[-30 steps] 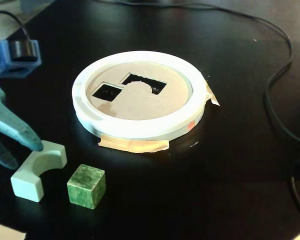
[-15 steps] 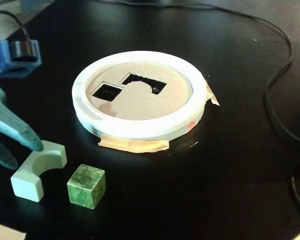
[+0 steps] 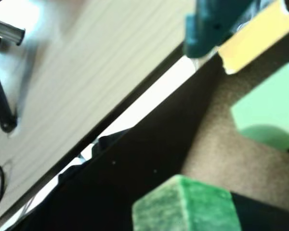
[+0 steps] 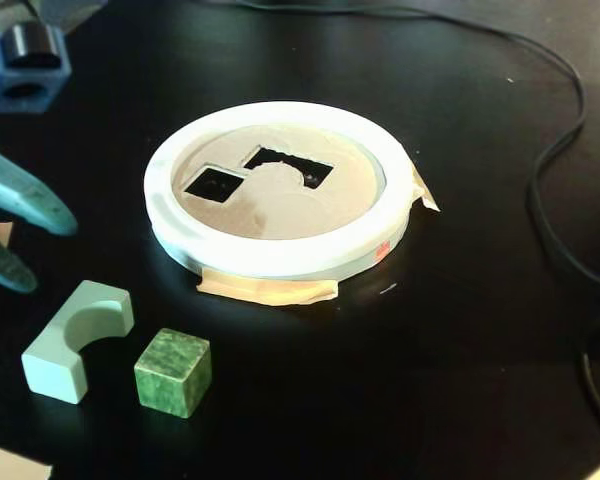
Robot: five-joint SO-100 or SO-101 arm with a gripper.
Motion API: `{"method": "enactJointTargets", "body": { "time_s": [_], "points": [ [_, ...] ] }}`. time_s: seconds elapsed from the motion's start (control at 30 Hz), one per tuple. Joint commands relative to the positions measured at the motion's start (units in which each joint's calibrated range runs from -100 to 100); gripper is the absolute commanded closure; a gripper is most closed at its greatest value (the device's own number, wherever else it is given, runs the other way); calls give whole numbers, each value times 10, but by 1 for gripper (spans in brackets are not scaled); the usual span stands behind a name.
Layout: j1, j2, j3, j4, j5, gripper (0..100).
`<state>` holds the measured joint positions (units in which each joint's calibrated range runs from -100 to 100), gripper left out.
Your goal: Pick up the square block and drop it in corresponding square shaped hole
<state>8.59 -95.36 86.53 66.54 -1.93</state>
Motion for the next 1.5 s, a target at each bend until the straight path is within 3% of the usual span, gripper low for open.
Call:
{"method": "enactJointTargets", "body": {
  "time_s": [0.0, 0.13, 0.33, 0.67, 1.13, 1.47],
  "points": [
    [-7, 140, -155, -11, 1, 16],
    [-10, 282, -279, -8, -2, 16],
    [-88, 588, -476, 9, -3, 15],
    [-90, 865, -660, 103, -3, 15],
    [-86, 1039, -726, 92, -3, 15],
    [-78, 1067, -739, 92, -3, 17]
  ]
}}
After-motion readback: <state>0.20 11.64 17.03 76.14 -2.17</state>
